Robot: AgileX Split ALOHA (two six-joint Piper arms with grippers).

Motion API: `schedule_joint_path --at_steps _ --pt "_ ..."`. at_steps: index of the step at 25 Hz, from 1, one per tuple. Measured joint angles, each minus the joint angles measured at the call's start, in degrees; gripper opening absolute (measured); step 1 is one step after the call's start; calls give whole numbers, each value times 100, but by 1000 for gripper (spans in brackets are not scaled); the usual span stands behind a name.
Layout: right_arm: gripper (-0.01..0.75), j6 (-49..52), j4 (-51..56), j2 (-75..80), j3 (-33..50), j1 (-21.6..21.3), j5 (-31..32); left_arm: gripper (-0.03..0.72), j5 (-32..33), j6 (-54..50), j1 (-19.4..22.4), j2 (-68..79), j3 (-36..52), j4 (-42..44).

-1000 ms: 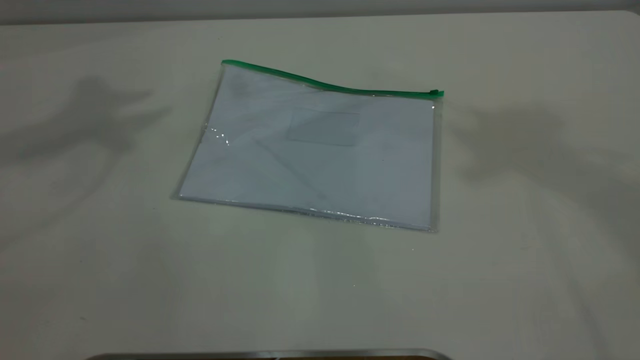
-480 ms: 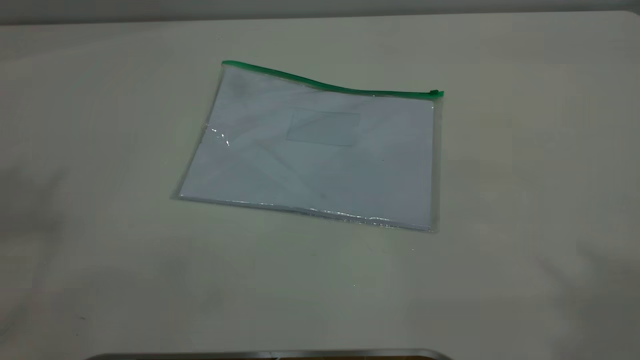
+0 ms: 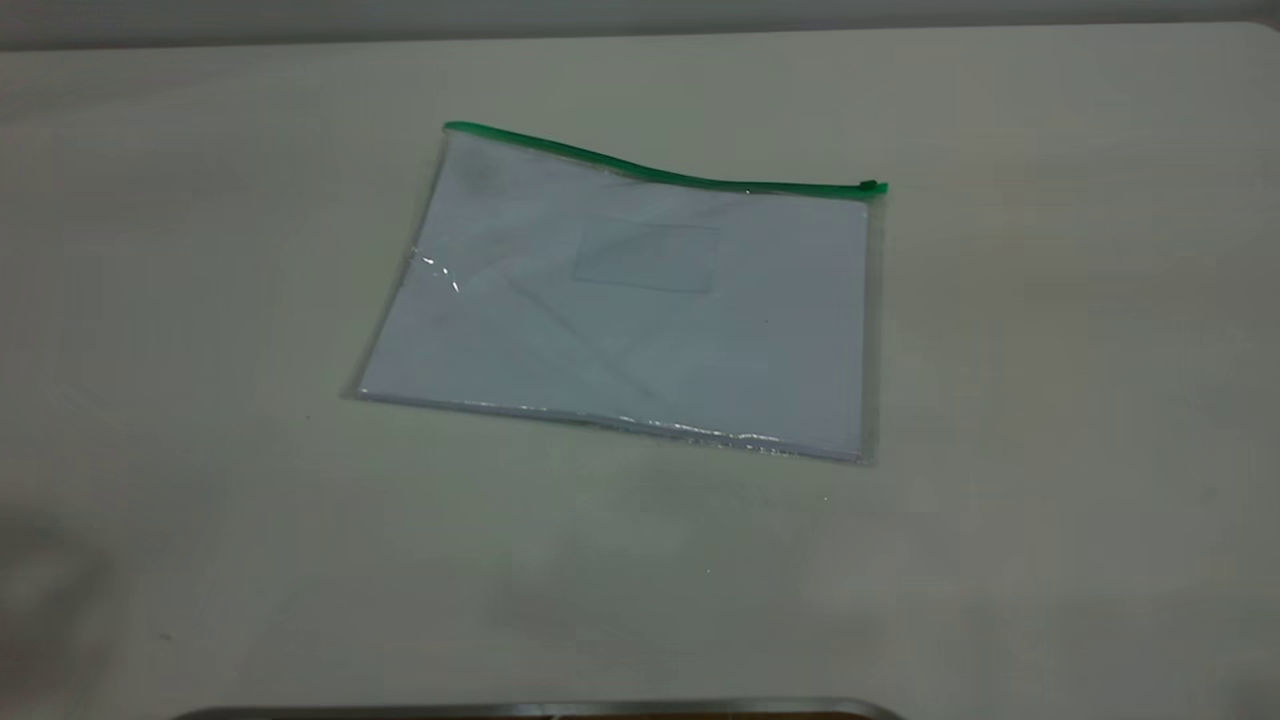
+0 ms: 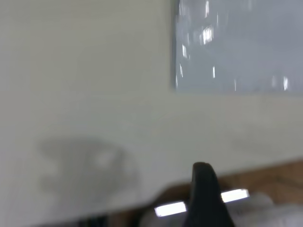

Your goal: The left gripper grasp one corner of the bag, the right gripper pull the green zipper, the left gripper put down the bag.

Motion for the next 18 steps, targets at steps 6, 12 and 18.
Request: schedule_joint_path --at_steps 6,12,18 --pt "422 6 -219 -478 1685 0 -465 563 0 -73 0 -1084 1640 335" --pt "421 135 -500 -669 1896 0 -730 564 0 -495 0 -2439 2718 989" --pt "421 164 -501 -787 1896 0 -735 564 -33 -576 0 -3869 2977 1099"
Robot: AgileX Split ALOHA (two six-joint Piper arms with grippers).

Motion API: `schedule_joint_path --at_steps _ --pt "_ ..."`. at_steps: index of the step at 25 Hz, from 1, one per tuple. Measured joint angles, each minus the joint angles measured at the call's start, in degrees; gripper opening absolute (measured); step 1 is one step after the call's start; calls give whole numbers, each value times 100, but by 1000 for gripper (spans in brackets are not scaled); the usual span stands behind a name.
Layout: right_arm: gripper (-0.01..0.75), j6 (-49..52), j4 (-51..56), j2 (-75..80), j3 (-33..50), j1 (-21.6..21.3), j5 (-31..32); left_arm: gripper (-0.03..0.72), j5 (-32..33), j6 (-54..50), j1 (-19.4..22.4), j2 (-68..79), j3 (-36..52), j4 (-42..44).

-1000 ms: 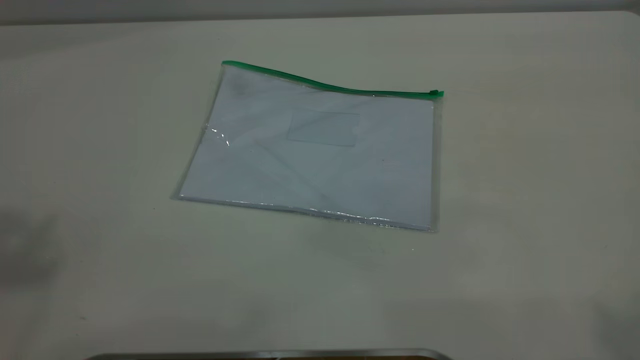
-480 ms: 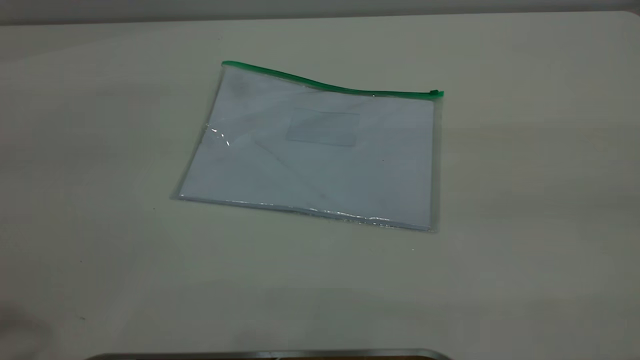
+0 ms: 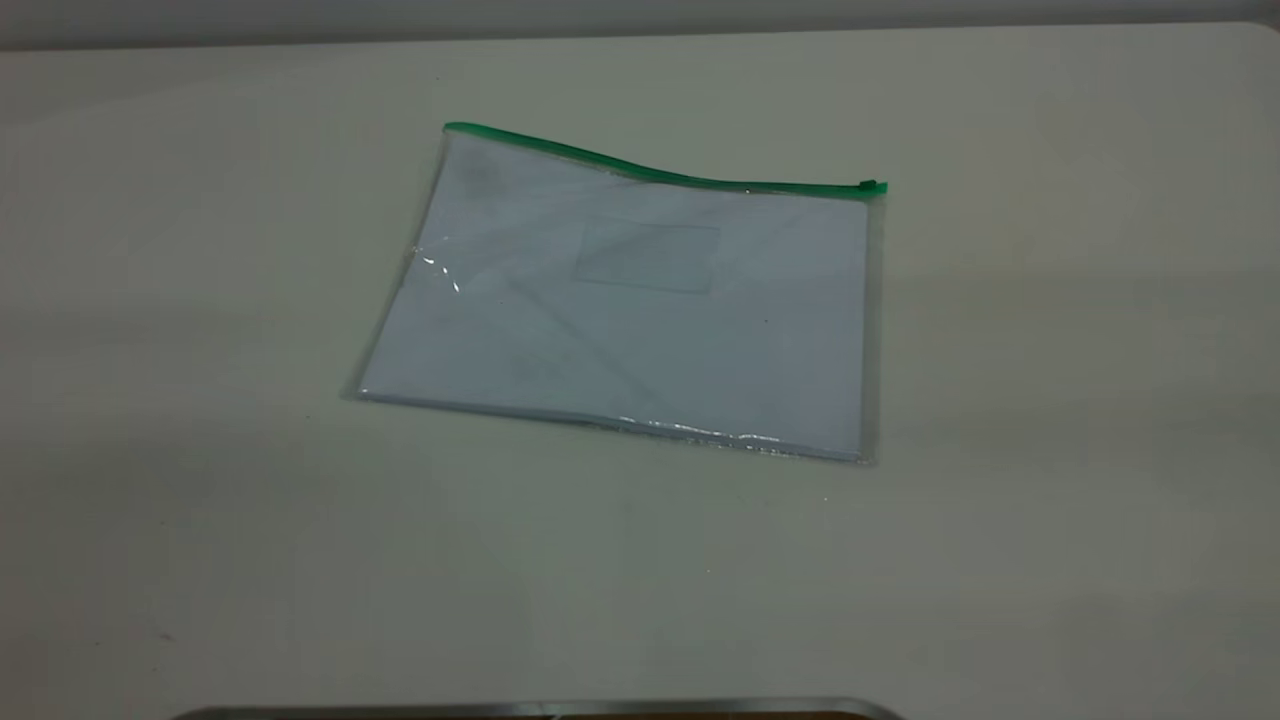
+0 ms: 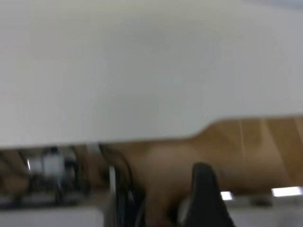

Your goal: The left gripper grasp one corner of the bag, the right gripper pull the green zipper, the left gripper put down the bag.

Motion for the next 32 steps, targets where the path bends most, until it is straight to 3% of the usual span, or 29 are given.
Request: schedule_joint_path --at_steps 11,18,25,32 --pt "421 7 5 -51 0 0 -5 564 -115 -165 0 -1462 143 134" --pt "421 7 9 -1234 0 -482 -5 564 -115 -177 0 -1522 143 135" --pt "421 7 9 -2860 0 -494 57 564 -115 -185 -662 -1566 143 140" --pt "421 7 9 -3042 0 -494 87 564 -95 -196 -709 -1812 143 140"
